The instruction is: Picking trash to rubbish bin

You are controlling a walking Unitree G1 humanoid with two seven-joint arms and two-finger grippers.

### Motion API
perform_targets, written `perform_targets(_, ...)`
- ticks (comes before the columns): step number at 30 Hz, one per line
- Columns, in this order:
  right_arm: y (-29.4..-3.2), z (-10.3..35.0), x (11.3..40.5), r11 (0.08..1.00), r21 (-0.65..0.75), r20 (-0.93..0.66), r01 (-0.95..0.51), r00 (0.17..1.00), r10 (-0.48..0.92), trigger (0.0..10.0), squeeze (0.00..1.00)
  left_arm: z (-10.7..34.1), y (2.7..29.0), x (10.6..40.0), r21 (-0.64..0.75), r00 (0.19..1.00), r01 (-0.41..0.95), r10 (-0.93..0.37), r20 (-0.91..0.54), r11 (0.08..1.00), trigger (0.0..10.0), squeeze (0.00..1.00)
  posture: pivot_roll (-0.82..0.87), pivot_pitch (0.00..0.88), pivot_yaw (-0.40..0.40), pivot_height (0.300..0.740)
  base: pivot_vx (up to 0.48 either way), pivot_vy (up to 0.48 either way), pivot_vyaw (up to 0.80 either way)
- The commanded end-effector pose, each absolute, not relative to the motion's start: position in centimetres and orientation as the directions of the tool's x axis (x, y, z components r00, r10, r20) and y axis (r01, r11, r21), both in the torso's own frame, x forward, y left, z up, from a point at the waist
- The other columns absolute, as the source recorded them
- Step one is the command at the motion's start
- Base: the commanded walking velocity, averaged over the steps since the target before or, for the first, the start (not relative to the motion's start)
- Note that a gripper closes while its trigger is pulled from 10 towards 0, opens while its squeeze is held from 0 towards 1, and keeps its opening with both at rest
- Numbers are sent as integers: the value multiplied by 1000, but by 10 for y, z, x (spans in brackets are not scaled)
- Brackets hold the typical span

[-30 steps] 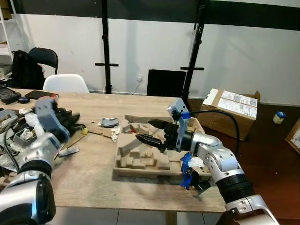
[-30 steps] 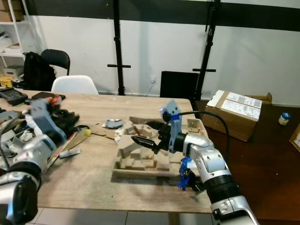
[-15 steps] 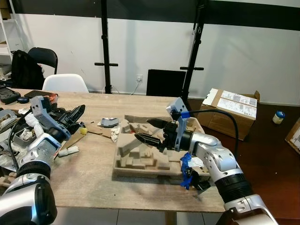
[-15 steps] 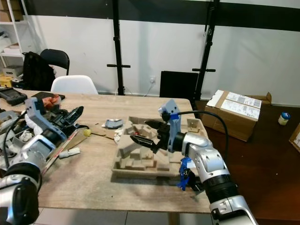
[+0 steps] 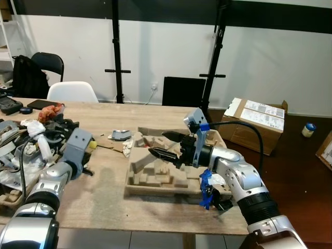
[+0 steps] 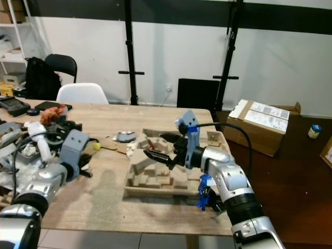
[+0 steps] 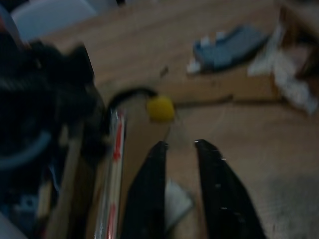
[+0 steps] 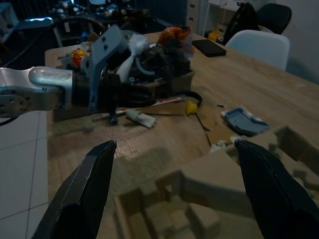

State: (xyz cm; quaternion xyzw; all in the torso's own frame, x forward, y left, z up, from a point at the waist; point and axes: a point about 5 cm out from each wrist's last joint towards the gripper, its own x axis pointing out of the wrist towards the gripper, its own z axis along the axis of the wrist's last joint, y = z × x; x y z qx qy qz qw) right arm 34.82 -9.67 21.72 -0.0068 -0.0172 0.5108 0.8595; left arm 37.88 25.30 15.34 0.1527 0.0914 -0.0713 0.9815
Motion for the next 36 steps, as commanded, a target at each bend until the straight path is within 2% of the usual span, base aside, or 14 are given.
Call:
perform_targets(1,-97,215,347,481,-37,17,-876,481,877,10000,0,154,243,382,282,971,196,-147,-186,939,10000,1000,77,0,-42,740,0,0,0)
perform_targets(5,-95,215,344,474,-30,20,-880,474,880,10000,0,157,240,384,393,977,182,-121,-176,901,10000,1000,72,0,-39,740,0,0,0)
perform_targets(11,-91,212,339,467,-13,23,-884,467,884,10000,0,155,248,382,456,971,194,-106,-213,869,10000,1000,68,16,-36,740,0,0,0)
perform_targets(18,-95,212,336,476,4,37,-880,476,879,10000,0,162,267,379,487,974,155,-51,-221,860,10000,1000,71,53,-39,740,0,0,0)
perform_targets(21,-98,214,334,479,15,46,-878,479,877,10000,0,158,278,375,474,962,159,-28,-272,866,10000,1000,75,67,-42,740,0,0,0)
perform_targets(31,-98,214,334,478,18,47,-878,479,877,10000,0,157,279,374,469,957,171,-32,-290,867,10000,1000,77,73,-46,740,0,0,0)
perform_targets(32,-98,214,333,478,19,47,-878,479,877,10000,0,156,279,373,467,953,180,-36,-301,866,10000,0,77,73,-46,740,0,0,0)
perform_targets(34,-98,213,332,475,27,43,-879,476,878,10000,0,148,284,369,433,932,200,-34,-361,879,10000,0,82,101,-46,740,0,0,0)
perform_targets(36,-98,213,331,476,32,41,-879,477,878,10000,0,147,290,368,373,934,128,14,-357,919,10000,0,77,106,-43,740,0,0,0)
